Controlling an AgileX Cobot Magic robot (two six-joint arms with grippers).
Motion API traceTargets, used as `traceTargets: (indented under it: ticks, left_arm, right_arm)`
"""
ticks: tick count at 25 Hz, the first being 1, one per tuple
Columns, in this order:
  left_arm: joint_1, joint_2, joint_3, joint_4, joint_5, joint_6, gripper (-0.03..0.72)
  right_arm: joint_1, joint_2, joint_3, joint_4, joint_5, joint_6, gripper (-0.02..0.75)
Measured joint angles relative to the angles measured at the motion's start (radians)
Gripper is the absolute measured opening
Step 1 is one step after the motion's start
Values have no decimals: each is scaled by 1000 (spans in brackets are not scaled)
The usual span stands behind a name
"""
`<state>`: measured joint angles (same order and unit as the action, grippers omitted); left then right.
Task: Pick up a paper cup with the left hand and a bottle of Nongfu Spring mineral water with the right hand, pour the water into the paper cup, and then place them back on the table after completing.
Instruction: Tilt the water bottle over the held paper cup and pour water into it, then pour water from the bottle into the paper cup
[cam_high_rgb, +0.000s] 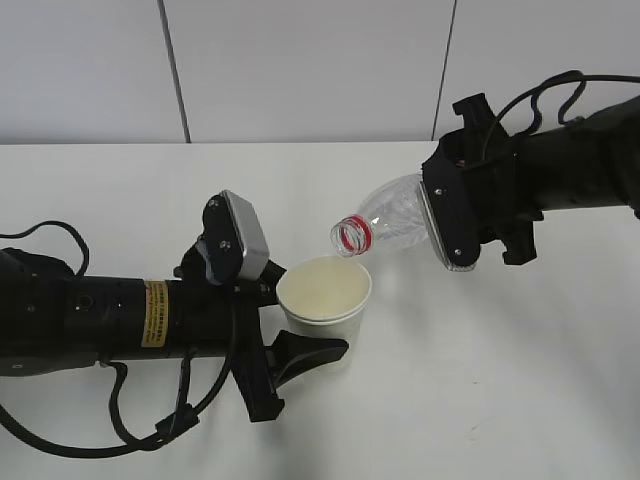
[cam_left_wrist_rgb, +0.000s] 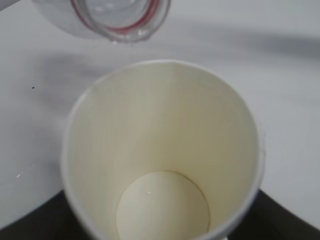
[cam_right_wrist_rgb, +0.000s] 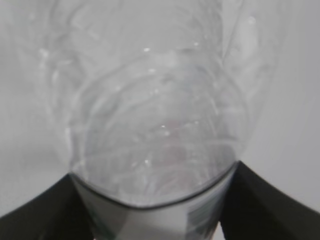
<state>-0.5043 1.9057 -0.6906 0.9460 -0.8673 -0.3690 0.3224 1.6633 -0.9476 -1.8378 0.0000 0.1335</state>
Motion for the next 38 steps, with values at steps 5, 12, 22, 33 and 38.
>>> traceTargets:
  ticks: [5,12,22,33,38]
  left_arm:
    - [0,1,-2,0,0,0,440]
    - [0,10,-41,0,1,0,440]
    - [0,29,-49,3,2,0,440]
    - [0,29,-49,63,0,0,440]
    - [0,29,-49,75,0,0,440]
  right_arm:
    - [0,0,0,0,0,-32,468]
    - [0,0,0,0,0,-53,466]
    - [0,0,-2,0,0,-76,466]
    - [0,0,-2,2,31,-100,466]
    - [0,0,-2,2,35,-124,465]
